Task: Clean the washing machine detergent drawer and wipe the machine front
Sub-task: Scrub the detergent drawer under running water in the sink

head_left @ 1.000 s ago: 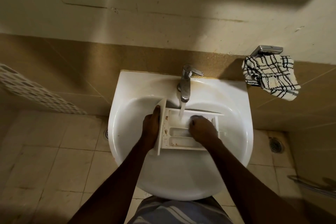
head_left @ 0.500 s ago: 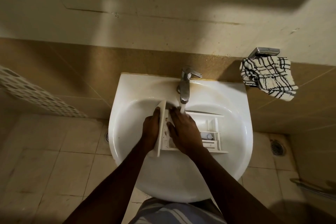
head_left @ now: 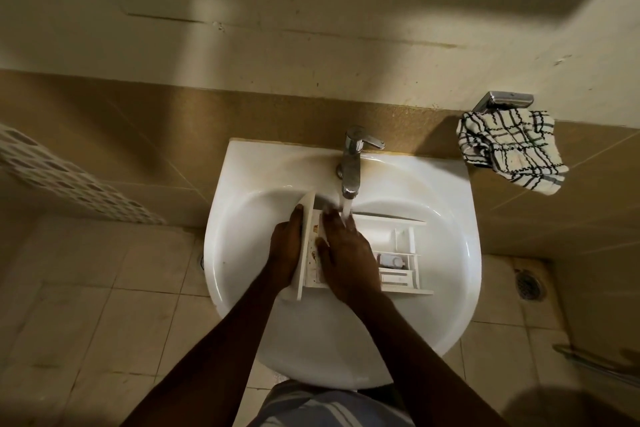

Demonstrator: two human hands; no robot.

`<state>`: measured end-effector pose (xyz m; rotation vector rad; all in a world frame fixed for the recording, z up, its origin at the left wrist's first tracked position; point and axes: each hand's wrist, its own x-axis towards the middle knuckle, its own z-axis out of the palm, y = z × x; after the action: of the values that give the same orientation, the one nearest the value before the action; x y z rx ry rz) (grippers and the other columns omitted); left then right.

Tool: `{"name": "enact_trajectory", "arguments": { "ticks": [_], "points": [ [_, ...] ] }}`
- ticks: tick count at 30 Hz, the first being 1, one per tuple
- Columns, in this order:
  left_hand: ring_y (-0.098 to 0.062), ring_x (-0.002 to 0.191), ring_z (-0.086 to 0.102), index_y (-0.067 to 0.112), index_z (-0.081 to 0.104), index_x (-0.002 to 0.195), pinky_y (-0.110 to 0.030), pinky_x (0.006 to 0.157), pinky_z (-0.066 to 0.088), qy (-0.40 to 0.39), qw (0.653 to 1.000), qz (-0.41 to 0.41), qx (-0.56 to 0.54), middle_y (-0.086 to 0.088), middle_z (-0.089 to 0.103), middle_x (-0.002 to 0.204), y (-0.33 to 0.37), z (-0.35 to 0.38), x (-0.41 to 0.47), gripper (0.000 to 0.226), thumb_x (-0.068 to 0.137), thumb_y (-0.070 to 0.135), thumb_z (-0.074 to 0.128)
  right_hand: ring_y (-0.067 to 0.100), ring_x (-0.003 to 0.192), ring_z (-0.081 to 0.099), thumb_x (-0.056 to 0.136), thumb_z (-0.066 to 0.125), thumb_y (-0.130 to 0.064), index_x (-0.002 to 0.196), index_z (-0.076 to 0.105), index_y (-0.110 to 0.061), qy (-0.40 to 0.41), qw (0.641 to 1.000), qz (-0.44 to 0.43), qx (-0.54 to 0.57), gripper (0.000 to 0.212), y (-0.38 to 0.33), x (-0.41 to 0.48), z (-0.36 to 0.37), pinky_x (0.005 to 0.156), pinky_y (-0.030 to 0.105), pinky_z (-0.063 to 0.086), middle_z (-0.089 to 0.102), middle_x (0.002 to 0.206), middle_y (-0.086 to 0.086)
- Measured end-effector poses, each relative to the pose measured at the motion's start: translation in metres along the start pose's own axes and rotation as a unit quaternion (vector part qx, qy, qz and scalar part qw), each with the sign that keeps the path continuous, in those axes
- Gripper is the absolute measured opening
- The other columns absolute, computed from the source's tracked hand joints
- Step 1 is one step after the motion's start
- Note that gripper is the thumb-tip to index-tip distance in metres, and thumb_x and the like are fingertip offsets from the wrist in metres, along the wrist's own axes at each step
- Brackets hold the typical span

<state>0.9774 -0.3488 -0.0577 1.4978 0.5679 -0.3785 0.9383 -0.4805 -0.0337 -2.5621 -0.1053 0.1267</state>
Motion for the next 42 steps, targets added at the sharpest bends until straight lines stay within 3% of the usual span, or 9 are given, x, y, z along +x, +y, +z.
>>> {"name": "enact_trajectory", "arguments": {
  "ticks": [4, 9, 13, 15, 19, 24, 29, 35, 42],
  "points": [
    [-0.035, 0.077, 0.068, 0.002, 0.071, 0.099, -0.042, 0.074, 0.057, -0.012, 1.0, -0.019, -0.02, -0.017, 0.071, 0.085, 0.0, 0.0, 0.003, 0.058, 0.101, 0.052, 0.042, 0.025, 0.138, 0.043, 0.103, 0.031, -0.035, 0.142, 0.047, -0.011, 0.076, 0.994, 0.057, -0.049, 0.048, 0.04, -0.005, -0.018, 0.111, 0.042, 0.038, 0.047, 0.148, 0.01],
    [-0.036, 0.082, 0.068, 0.006, 0.074, 0.099, -0.051, 0.086, 0.056, -0.022, 0.995, -0.07, -0.062, -0.018, 0.072, 0.089, -0.006, 0.005, 0.005, 0.058, 0.095, 0.059, 0.048, 0.024, 0.142, 0.036, 0.101, 0.033, -0.037, 0.15, 0.037, -0.012, 0.138, 0.985, 0.095, -0.049, 0.054, 0.051, -0.011, -0.038, 0.109, 0.041, 0.036, 0.043, 0.152, 0.007],
    [-0.035, 0.087, 0.069, 0.012, 0.075, 0.105, -0.046, 0.084, 0.054, -0.1, 0.979, -0.119, -0.135, -0.02, 0.071, 0.1, -0.004, 0.027, -0.001, 0.055, 0.092, 0.06, 0.05, 0.021, 0.145, 0.03, 0.1, 0.033, -0.035, 0.152, 0.033, -0.013, 0.171, 0.981, 0.085, -0.04, 0.056, 0.044, -0.013, -0.05, 0.113, 0.04, 0.031, 0.037, 0.155, 0.006],
    [-0.027, 0.077, 0.07, 0.017, 0.077, 0.096, -0.039, 0.078, 0.054, -0.113, 0.973, -0.131, -0.156, -0.014, 0.071, 0.091, -0.003, 0.037, -0.002, 0.05, 0.094, 0.058, 0.049, 0.019, 0.147, 0.026, 0.101, 0.033, -0.032, 0.152, 0.031, -0.014, 0.156, 0.984, 0.059, -0.057, 0.055, 0.04, -0.01, -0.053, 0.114, 0.039, 0.028, 0.035, 0.157, 0.005],
    [-0.027, 0.085, 0.072, 0.018, 0.078, 0.103, -0.044, 0.086, 0.052, -0.129, 0.962, -0.126, -0.204, -0.011, 0.074, 0.098, -0.008, 0.04, 0.0, 0.053, 0.096, 0.058, 0.044, 0.018, 0.151, 0.013, 0.103, 0.028, -0.038, 0.155, 0.022, -0.016, 0.085, 0.992, 0.033, -0.083, 0.057, 0.035, 0.004, -0.05, 0.119, 0.041, 0.022, 0.024, 0.161, 0.003],
    [-0.024, 0.071, 0.067, 0.009, 0.07, 0.104, -0.034, 0.065, 0.054, -0.133, 0.968, -0.101, -0.186, -0.011, 0.068, 0.085, -0.017, 0.037, 0.008, 0.058, 0.1, 0.057, 0.037, 0.021, 0.151, 0.004, 0.102, 0.031, -0.043, 0.156, 0.013, -0.016, -0.035, 0.991, 0.02, -0.126, 0.063, 0.023, 0.02, -0.031, 0.122, 0.038, 0.005, 0.009, 0.164, 0.006],
    [-0.021, 0.081, 0.07, 0.012, 0.073, 0.098, -0.034, 0.079, 0.054, -0.092, 0.974, -0.091, -0.185, -0.006, 0.073, 0.084, -0.021, 0.037, 0.012, 0.046, 0.1, 0.049, 0.044, 0.026, 0.147, 0.027, 0.102, 0.035, -0.037, 0.156, 0.018, -0.019, -0.054, 0.989, -0.041, -0.131, 0.059, 0.011, -0.006, -0.013, 0.119, 0.041, 0.027, 0.029, 0.159, 0.009],
    [-0.024, 0.079, 0.071, 0.007, 0.07, 0.107, -0.036, 0.074, 0.053, -0.087, 0.973, -0.109, -0.186, -0.012, 0.073, 0.091, -0.025, 0.035, 0.018, 0.053, 0.099, 0.052, 0.043, 0.019, 0.149, 0.019, 0.104, 0.021, -0.04, 0.153, 0.03, -0.018, -0.041, 0.982, -0.081, -0.168, 0.055, 0.013, -0.058, -0.013, 0.12, 0.04, 0.022, 0.029, 0.159, 0.0],
    [-0.032, 0.107, 0.068, 0.007, 0.072, 0.112, -0.04, 0.093, 0.052, -0.096, 0.973, -0.09, -0.19, -0.019, 0.072, 0.113, -0.028, 0.038, 0.016, 0.054, 0.101, 0.051, 0.041, 0.032, 0.145, 0.03, 0.1, 0.025, -0.048, 0.155, 0.02, -0.028, -0.02, 0.988, 0.014, -0.154, 0.059, 0.021, 0.024, -0.007, 0.119, 0.039, 0.021, 0.035, 0.156, 0.014]
  ]
}}
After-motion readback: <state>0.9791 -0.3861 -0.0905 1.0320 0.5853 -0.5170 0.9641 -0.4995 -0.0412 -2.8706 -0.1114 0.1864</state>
